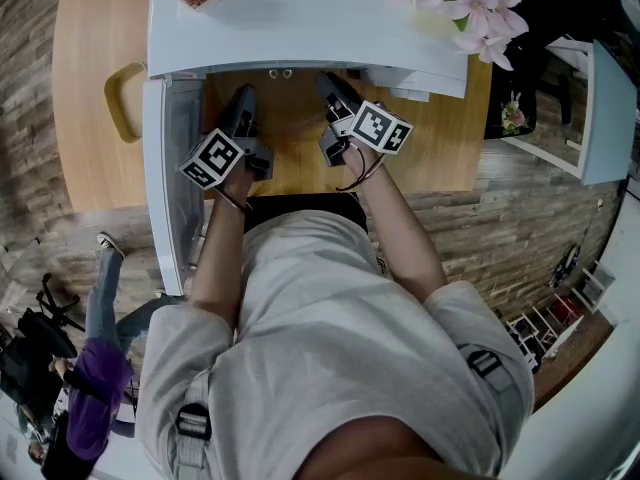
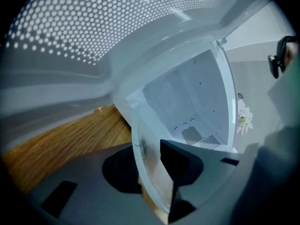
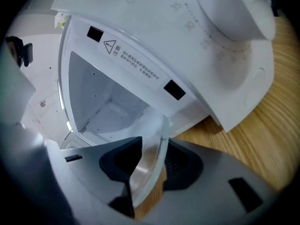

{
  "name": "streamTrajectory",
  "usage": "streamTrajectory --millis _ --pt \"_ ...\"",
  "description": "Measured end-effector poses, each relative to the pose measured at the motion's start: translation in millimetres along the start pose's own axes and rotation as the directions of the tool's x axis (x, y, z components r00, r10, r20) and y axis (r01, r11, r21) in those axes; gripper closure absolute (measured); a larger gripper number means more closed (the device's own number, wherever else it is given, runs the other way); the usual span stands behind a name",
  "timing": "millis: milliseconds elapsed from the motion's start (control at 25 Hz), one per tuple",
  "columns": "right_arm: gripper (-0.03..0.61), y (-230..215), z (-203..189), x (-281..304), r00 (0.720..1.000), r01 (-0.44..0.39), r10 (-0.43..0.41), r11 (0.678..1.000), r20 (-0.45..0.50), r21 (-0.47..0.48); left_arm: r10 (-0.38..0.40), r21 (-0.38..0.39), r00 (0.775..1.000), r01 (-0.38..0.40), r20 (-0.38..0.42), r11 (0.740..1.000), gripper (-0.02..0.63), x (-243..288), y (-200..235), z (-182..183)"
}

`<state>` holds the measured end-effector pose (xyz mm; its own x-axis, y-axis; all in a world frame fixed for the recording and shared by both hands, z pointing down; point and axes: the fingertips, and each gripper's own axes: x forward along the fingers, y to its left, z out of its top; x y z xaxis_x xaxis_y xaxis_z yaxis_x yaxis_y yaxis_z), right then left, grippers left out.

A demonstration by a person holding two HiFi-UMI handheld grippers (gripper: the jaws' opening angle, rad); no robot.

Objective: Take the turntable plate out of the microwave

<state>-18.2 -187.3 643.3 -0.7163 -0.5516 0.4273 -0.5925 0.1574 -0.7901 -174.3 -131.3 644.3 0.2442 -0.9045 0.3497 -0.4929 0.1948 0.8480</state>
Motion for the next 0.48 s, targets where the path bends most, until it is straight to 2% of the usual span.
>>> streamTrajectory --millis 480 --pt "0.445 -1.4 -9.7 -10.8 1.0 -0.001 0.001 1.0 0.016 0.008 -0.002 0.023 1.0 0.003 -0.01 1.0 0.492 -8.6 -0.1 -6.0"
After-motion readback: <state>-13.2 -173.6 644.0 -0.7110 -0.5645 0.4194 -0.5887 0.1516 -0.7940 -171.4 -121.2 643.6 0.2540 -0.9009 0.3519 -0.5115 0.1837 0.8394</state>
